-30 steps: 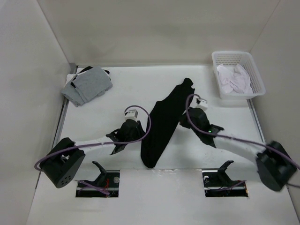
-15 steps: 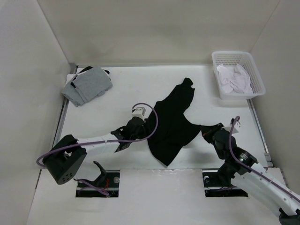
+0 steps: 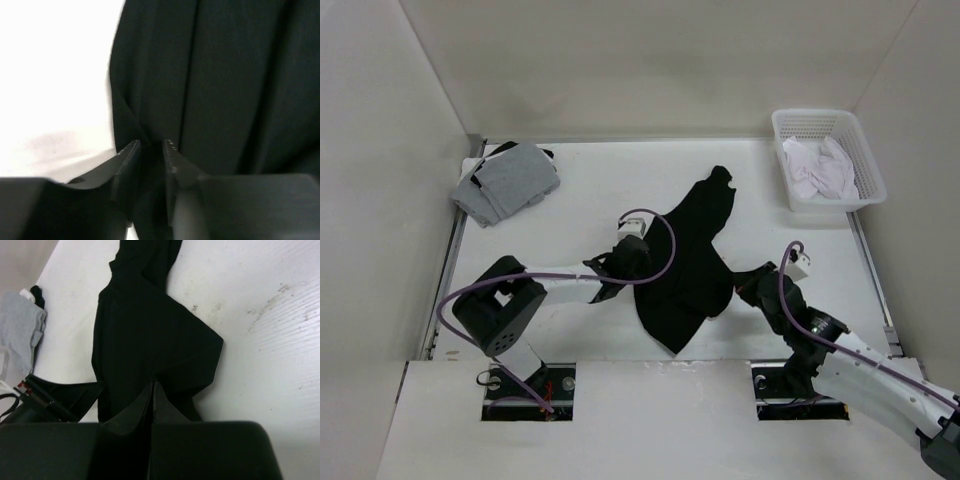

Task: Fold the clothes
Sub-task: Flatten the tank top out

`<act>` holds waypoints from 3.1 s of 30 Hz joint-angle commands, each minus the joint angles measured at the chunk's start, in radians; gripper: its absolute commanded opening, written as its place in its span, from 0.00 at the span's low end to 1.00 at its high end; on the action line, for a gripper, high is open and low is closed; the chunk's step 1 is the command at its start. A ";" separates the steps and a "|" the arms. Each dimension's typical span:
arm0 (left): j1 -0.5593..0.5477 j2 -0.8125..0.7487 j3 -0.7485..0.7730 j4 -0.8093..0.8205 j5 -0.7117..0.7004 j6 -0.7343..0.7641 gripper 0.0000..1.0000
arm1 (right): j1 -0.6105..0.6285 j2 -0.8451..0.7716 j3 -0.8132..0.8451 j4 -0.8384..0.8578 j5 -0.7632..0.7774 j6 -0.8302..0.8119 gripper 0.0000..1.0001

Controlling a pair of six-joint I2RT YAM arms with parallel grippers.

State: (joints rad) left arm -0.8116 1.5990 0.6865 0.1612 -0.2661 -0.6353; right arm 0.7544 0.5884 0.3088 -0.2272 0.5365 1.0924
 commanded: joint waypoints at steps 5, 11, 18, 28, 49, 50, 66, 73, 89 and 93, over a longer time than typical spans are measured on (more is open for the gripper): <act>0.033 0.010 0.065 -0.049 -0.042 0.051 0.01 | -0.025 -0.053 -0.005 0.074 -0.044 -0.052 0.00; 0.159 -0.088 0.108 0.046 -0.038 0.019 0.00 | -0.079 -0.073 0.111 0.100 -0.052 -0.178 0.00; 0.335 -0.217 0.217 0.058 0.010 -0.013 0.00 | -0.024 -0.128 0.219 0.003 -0.052 -0.178 0.00; -0.111 -0.297 0.039 -0.192 -0.088 -0.108 0.29 | -0.036 -0.073 0.066 0.017 -0.063 -0.112 0.00; -0.292 -0.126 0.108 -0.281 -0.145 -0.187 0.46 | -0.039 -0.070 -0.048 0.114 -0.119 -0.078 0.00; -0.292 -0.119 0.110 -0.288 -0.148 -0.184 0.44 | -0.039 -0.073 -0.050 0.114 -0.119 -0.078 0.00; 0.089 -0.617 0.039 -0.131 -0.026 -0.043 0.02 | -0.148 -0.107 0.209 0.095 -0.174 -0.261 0.00; 0.252 -0.968 -0.382 -0.043 0.120 -0.090 0.04 | -0.079 -0.217 0.101 -0.012 -0.188 -0.132 0.00; 0.250 -0.923 -0.417 -0.134 0.012 -0.172 0.31 | -0.063 -0.142 -0.056 0.024 -0.181 -0.080 0.00; 0.011 -0.662 -0.262 -0.088 -0.148 -0.089 0.31 | -0.063 -0.098 -0.066 0.086 -0.190 -0.086 0.00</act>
State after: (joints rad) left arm -0.6868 0.8070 0.3111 -0.0059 -0.2932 -0.8070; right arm 0.6949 0.4732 0.2523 -0.2340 0.3550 1.0153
